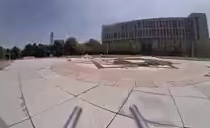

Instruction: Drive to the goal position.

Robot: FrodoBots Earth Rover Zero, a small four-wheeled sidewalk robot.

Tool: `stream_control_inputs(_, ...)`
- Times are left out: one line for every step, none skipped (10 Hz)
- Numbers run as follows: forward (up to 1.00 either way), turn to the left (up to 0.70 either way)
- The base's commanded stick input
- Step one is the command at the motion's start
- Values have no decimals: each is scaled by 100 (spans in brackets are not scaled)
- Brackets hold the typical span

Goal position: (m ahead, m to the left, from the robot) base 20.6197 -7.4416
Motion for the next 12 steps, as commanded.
stream_control_inputs(70,-32)
stream_control_inputs(70,-32)
stream_control_inputs(70,-32)
stream_control_inputs(70,-32)
stream_control_inputs(70,-32)
stream_control_inputs(70,-32)
stream_control_inputs(70,-32)
stream_control_inputs(70,-32)
stream_control_inputs(70,-32)
stream_control_inputs(70,-32)
stream_control_inputs(70,-32)
stream_control_inputs(70,-32)
